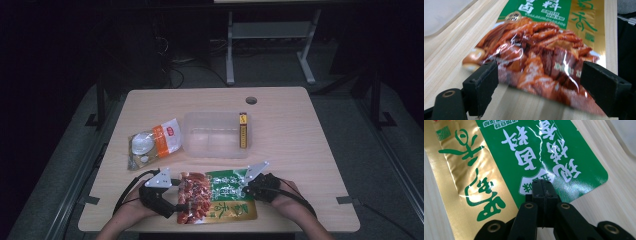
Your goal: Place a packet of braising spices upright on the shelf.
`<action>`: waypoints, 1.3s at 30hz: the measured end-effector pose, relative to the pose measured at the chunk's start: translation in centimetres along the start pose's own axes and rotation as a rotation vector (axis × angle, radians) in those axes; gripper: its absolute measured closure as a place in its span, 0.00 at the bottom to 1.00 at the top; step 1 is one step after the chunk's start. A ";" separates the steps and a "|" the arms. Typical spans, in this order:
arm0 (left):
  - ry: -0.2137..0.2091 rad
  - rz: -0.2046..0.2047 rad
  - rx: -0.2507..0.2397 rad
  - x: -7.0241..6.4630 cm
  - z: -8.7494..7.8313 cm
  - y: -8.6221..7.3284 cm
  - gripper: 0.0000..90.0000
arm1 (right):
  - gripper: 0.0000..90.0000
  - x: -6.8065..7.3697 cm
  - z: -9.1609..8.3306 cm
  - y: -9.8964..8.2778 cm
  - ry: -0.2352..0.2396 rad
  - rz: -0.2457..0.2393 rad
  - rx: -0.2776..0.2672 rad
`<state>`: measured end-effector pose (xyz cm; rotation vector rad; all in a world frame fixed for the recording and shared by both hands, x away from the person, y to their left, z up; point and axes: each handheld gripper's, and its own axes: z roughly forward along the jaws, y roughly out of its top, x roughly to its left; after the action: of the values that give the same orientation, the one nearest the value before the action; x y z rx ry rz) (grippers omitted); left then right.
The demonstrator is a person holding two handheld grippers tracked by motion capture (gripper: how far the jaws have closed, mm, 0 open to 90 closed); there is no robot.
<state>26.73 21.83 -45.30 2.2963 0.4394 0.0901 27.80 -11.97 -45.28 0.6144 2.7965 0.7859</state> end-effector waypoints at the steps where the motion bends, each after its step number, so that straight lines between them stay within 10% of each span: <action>1: -0.001 -0.001 0.000 0.0 0.0 0.0 0.16 | 1.00 0.1 0.1 0.2 0.005 -0.005 -0.006; 7: 0.002 0.003 -0.002 0.0 0.2 0.2 0.16 | 1.00 0.3 0.7 0.7 0.014 -0.046 -0.035; 17: -0.017 0.035 0.009 1.9 1.0 2.0 0.16 | 0.64 -1.4 -2.3 -1.5 -0.015 0.156 -0.220; 39: -0.072 0.015 0.047 4.5 4.4 2.3 0.14 | 0.44 -1.8 -2.3 -2.4 -0.034 0.187 -0.217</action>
<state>32.53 18.85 -46.99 2.3415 0.3910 0.0051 27.95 -15.66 -44.48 0.8485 2.6014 1.0854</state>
